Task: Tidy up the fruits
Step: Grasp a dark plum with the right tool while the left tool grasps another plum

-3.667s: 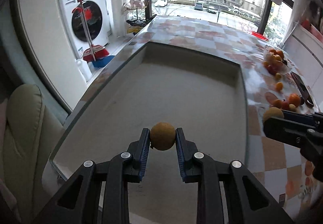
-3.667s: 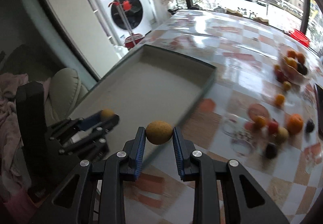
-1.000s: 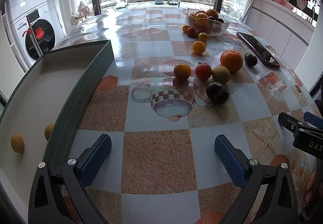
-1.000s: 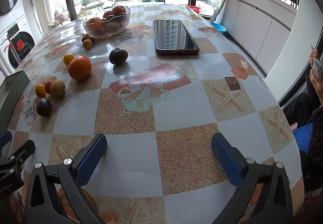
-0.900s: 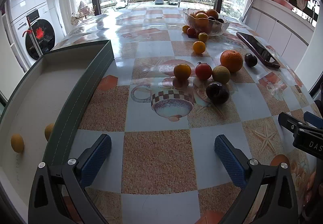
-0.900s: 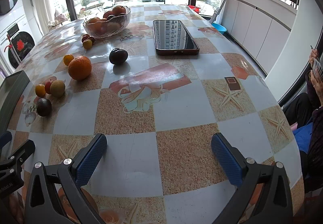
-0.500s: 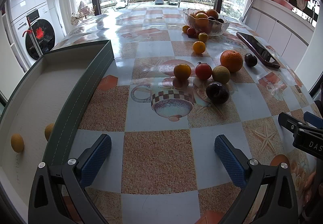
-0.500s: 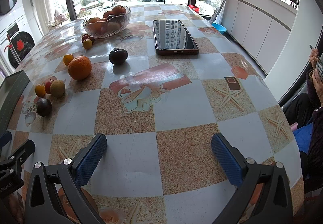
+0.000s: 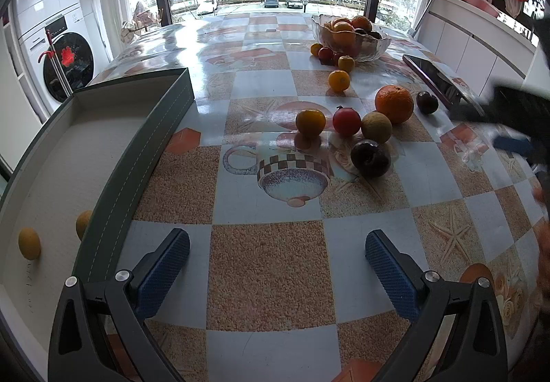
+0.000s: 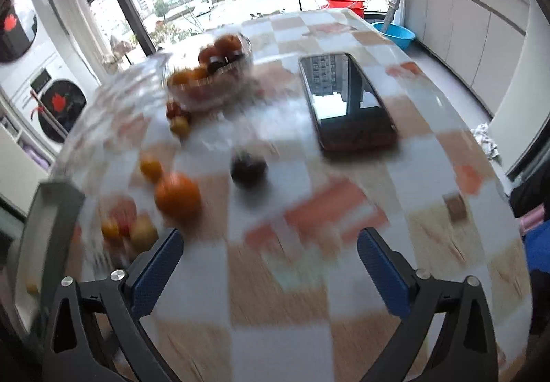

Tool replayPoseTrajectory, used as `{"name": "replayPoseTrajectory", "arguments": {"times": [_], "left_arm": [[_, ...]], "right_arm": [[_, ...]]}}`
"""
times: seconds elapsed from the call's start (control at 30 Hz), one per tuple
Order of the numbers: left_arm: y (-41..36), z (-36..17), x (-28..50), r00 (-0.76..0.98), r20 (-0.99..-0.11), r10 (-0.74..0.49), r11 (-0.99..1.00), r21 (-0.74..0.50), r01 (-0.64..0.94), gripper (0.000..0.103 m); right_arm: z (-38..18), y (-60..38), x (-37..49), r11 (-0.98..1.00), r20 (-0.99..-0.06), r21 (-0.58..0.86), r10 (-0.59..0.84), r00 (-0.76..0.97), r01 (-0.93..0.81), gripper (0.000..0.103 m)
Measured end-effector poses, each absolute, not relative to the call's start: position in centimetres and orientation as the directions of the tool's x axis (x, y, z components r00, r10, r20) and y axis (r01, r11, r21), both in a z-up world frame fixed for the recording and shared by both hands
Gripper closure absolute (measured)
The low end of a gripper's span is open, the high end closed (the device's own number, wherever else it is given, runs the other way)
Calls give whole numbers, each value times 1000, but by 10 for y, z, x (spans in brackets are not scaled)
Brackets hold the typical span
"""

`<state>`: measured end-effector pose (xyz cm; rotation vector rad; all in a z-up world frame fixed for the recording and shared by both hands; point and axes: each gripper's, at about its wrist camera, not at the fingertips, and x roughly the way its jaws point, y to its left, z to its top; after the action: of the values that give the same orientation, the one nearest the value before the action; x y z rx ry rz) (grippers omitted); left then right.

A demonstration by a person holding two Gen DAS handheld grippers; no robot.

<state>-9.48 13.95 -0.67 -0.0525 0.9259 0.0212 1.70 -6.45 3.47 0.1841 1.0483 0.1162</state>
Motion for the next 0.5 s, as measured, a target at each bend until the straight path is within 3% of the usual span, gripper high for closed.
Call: {"name": "replayPoseTrajectory", "arguments": {"times": [0.1,0.27,0.33,0.37,0.4,0.5], "left_arm": [[139,-7,-94,601,-799,-4,999,-36,-41,0],[139,-7,-93,601,-799,-4,999,-36,-41,0],[139,-7,-94,601,-799,-4,999,-36,-41,0],[139,-7,-93,601,-799,-4,999,-36,-41,0],[139,-7,-95,601,-799,-4,999,-36,-41,0],[140,-7,-95,601,-799,-4,999,-36,-41,0]], "right_arm": [[28,-61,41,964,-852,261,208,480,47,20],[16,-42,65,976,-867,213,169,468,42,29],[14,-32,66,987,-874,160,131,468,23,43],[14,-29,66,991,-874,136,113,473,16,61],[15,-28,63,992,-872,128,107,478,10,73],[16,-40,56,983,-865,185,154,478,17,73]]}}
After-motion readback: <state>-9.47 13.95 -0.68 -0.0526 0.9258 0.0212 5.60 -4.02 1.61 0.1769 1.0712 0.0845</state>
